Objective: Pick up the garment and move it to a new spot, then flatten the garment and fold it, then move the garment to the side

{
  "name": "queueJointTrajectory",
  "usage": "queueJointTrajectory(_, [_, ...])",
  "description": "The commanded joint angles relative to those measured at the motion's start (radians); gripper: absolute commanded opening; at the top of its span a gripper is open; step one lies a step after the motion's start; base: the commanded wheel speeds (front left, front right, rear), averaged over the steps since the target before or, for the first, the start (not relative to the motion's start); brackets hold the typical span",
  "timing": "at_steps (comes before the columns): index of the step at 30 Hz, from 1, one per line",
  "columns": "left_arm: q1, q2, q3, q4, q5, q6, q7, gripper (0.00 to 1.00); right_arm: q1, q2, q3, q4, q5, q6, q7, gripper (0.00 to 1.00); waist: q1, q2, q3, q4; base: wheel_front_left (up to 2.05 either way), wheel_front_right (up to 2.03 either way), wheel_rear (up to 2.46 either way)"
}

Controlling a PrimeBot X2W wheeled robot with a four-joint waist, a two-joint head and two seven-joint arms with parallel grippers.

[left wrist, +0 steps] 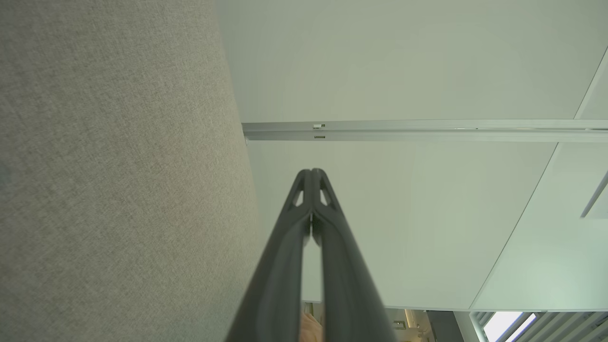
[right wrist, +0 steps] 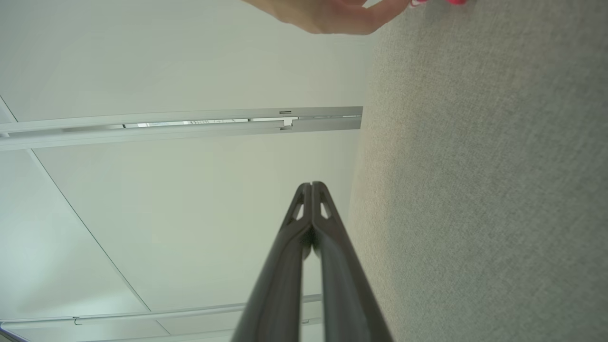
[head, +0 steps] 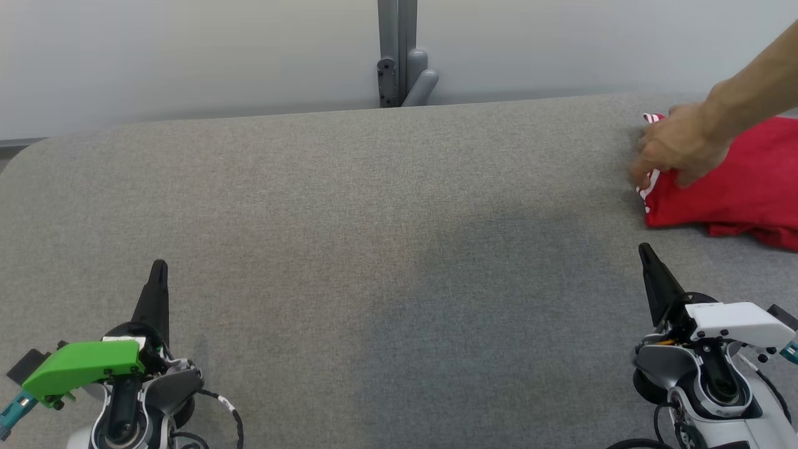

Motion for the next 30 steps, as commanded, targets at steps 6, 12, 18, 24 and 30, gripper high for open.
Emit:
queueJointTrajectory(6, [-0.01,0.006,0.002,-0.003,-0.001,0.002,-0.001,0.0,0.011,-0.008,0.007,-0.005,0.01,0.0,-0.009,0.0,0.0,0.0,0.0,0.0,0.0,0.0,0.0])
queueJointTrajectory(12, [-0.01,0.006,0.002,-0.003,-0.001,0.002,-0.001,0.0,0.012,-0.013,0.015,-0.005,0.017,0.0,-0.015,0.0,0.0,0.0,0.0,0.0,0.0,0.0,0.0])
queueJointTrajectory(18, [-0.01,0.006,0.002,-0.003,-0.001,0.002,-0.001,0.0,0.012,-0.02,0.022,-0.007,0.023,0.0,-0.019,0.0,0.0,0.0,0.0,0.0,0.0,0.0,0.0])
queueJointTrajectory(24, [-0.01,0.006,0.002,-0.003,-0.001,0.002,-0.001,0.0,0.013,-0.025,0.03,-0.008,0.03,0.0,-0.025,0.0,0.0,0.0,0.0,0.0,0.0,0.0,0.0])
queueJointTrajectory(30, [-0.01,0.006,0.002,-0.003,-0.001,0.002,-0.001,0.0,0.013,-0.029,0.037,-0.009,0.04,0.0,-0.031,0.0,0.0,0.0,0.0,0.0,0.0,0.0,0.0])
